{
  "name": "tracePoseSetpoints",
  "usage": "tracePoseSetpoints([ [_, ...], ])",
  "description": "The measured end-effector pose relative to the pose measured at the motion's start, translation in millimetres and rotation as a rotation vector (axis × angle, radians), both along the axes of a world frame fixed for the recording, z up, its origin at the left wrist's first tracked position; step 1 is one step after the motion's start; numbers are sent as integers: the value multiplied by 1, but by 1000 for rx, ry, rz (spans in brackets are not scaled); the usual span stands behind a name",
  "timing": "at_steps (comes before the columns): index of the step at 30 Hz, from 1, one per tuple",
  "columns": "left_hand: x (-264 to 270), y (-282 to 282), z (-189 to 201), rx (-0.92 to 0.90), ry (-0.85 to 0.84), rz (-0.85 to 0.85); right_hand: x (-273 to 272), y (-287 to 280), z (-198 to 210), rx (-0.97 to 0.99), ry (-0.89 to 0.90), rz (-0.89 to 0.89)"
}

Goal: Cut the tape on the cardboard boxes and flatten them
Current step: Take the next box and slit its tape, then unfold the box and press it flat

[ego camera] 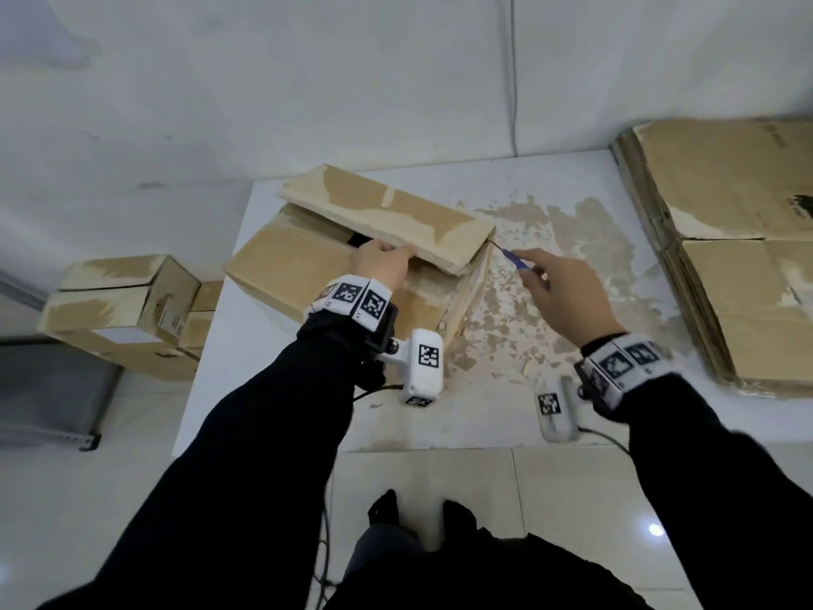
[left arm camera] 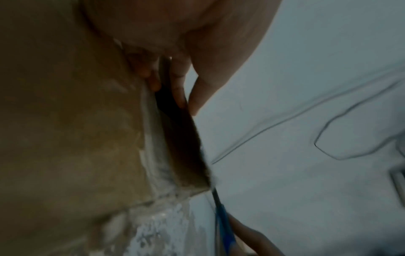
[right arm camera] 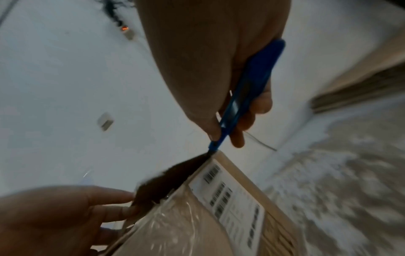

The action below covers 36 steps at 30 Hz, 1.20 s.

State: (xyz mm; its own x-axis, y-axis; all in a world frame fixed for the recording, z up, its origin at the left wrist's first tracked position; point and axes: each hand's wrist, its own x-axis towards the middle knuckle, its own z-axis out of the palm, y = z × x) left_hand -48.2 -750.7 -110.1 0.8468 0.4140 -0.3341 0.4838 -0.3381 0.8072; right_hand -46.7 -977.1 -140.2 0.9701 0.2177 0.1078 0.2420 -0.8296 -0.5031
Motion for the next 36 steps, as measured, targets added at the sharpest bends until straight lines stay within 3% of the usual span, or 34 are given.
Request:
tracePoseSetpoints([
  [2, -1, 6, 7, 288, 44, -177, -19, -16, -27, 191, 106, -118],
  [4, -2, 18, 15, 652, 184, -419, -35, -33, -69, 236, 222, -249],
  [5, -1, 26, 18, 752, 238, -517, -41, -40, -92, 225, 285, -291],
  [7, 3, 39, 25, 806, 228, -632, -51, -47, -122, 161, 361, -338],
  [9, 6, 46, 40, 844, 112, -674, -58, -40, -130, 24, 265, -325],
  [10, 5, 48, 53, 865, 70, -705, -59, -31, -125, -3, 155, -281],
  [12, -2, 54, 80, 861, 28, -771, -57, -3, -96, 127, -53, -83],
  [15, -28, 74, 109, 825, 104, -860, -46, 47, -46, 304, -179, 250],
  [18, -68, 97, 109, 818, 268, -910, -30, 67, -31, 231, -243, 271],
  [21, -98, 113, 77, 961, 377, -951, -26, 66, -29, 22, -305, 252],
  [24, -96, 121, 31, 1109, 300, -995, -14, 72, -3, 53, -179, 266],
  [26, -84, 121, 13, 1175, 249, -1029, 21, 75, 18, 54, -38, 243],
  [30, -66, 119, 2, 1225, 144, -1132, 83, 76, 41, -122, 384, 132],
  [32, -62, 121, -3, 1199, 119, -1177, 98, 80, 36, -96, 569, 98],
  [34, -61, 124, -7, 1175, 94, -1197, 103, 85, 37, -163, 641, 98],
  [36, -61, 129, -11, 1165, 49, -1214, 101, 102, 46, -328, 578, 108],
])
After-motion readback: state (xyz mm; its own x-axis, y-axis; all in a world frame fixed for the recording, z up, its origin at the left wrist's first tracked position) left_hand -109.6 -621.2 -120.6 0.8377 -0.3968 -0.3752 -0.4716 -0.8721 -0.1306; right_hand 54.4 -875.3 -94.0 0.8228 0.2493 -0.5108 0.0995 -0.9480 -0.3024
